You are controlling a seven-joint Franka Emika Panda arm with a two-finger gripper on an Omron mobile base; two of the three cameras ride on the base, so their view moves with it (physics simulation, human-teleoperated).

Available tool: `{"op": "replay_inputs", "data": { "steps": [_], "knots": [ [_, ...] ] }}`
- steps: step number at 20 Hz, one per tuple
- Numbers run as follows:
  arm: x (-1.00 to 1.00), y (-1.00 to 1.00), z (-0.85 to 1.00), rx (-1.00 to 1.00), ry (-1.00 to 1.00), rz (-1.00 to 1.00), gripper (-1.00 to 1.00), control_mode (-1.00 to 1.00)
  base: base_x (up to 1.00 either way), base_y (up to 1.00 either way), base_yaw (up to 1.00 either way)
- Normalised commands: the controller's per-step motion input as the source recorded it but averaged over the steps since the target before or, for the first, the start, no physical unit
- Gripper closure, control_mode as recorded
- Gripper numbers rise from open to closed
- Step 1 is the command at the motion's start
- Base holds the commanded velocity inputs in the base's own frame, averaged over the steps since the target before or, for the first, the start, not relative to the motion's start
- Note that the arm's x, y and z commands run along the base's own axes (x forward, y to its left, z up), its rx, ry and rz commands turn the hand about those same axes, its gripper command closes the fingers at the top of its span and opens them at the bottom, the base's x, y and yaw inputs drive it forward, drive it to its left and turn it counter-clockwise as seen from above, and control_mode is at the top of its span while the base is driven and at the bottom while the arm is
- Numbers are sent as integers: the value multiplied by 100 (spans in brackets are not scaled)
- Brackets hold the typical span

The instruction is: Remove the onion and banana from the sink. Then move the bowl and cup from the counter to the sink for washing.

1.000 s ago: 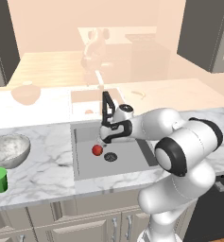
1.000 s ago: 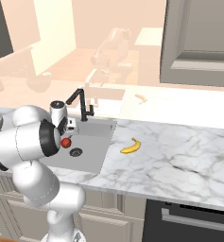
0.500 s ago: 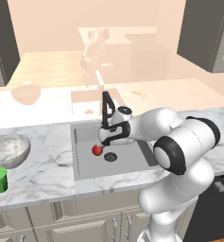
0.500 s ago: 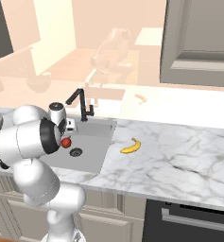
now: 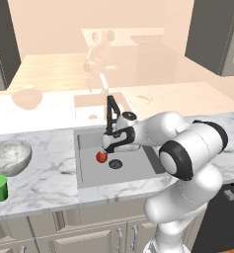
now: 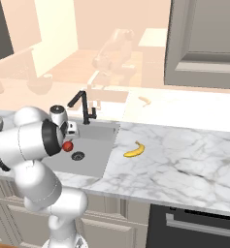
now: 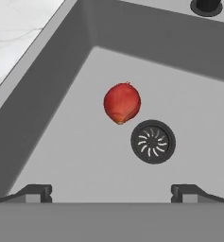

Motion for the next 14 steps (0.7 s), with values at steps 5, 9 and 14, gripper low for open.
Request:
{"op": "replay_inputs", "data": {
  "steps": [5,9,14],
  "knots": [
    [7,6,-2,0,-2,0,-100,-100,0,0,0],
    [6,7,-3,0,-4,-1,-100,-100,0,0,0],
    [9,5,-3,1,-1,-1,-100,-100,0,0,0]
  ]
}}
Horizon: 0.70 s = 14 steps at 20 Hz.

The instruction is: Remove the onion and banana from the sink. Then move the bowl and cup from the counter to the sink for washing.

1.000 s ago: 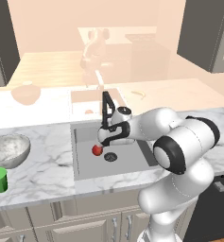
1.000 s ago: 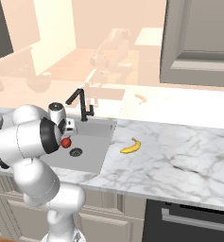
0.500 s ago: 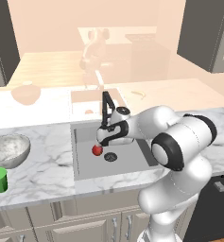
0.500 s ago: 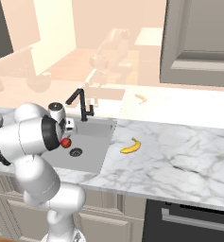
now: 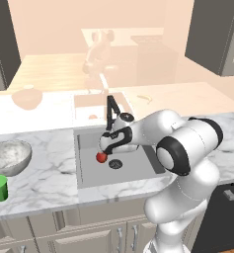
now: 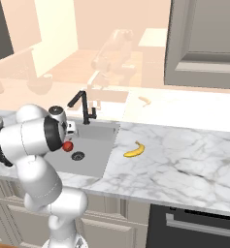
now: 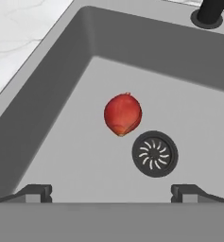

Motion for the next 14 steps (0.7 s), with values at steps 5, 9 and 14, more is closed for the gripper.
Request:
{"op": "replay_inputs", "data": {
  "steps": [5,9,14],
  "knots": [
    [7,2,-5,4,-1,-4,-100,-100,0,0,0],
    [8,2,-5,3,-3,-4,-100,-100,0,0,0],
    [4,1,-7,2,-1,-6,-100,-100,0,0,0]
  ]
}}
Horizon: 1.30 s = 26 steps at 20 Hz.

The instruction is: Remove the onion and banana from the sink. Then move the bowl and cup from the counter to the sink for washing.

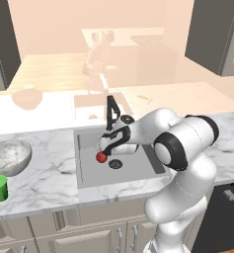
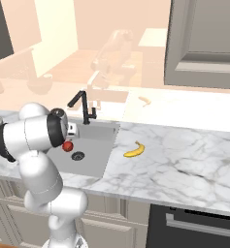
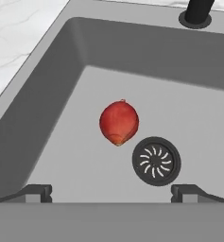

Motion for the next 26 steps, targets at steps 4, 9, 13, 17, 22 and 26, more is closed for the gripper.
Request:
{"op": "replay_inputs", "data": {
  "steps": [4,9,13,17,22,26],
  "knots": [
    [6,0,-6,0,-2,-7,-100,-100,0,0,0],
    [7,3,-7,0,-2,-7,-100,-100,0,0,0],
    [6,5,-7,0,-4,-7,-100,-100,0,0,0],
    [8,4,-5,0,-1,-5,-100,-100,0,0,0],
    [12,9,-7,0,0,-4,-100,-100,0,0,0],
    [10,7,-4,0,0,-1,-100,-100,0,0,0]
  ]
}}
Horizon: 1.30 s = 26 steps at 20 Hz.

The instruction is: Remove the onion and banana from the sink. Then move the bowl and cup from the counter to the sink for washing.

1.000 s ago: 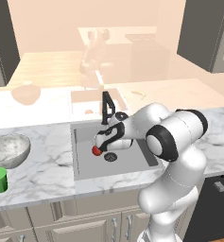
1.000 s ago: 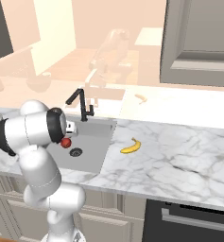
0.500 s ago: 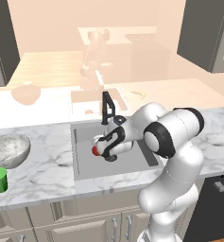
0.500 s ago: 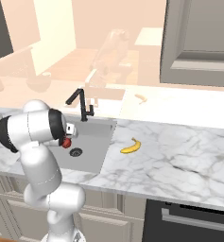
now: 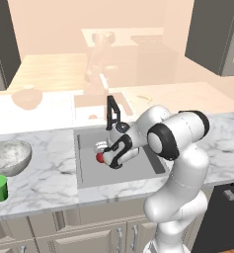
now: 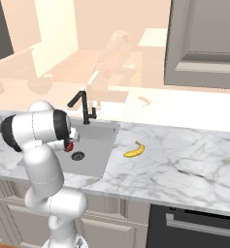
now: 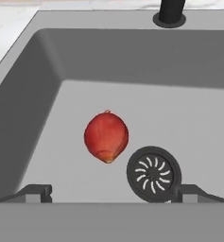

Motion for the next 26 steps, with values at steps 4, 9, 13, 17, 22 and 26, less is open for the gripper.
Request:
{"op": "replay_inputs", "data": {
  "steps": [4,9,13,17,22,26],
  "knots": [
    [10,7,-5,0,0,-1,-100,-100,0,0,0],
    [6,6,-8,0,0,-1,-100,-100,0,0,0],
    [6,0,-6,0,0,-2,-100,-100,0,0,0],
    [5,0,-6,0,0,-2,-100,-100,0,0,0],
    [5,1,-8,0,0,-2,-100,-100,0,0,0],
    [8,5,-11,0,0,0,-100,-100,0,0,0]
  ]
}}
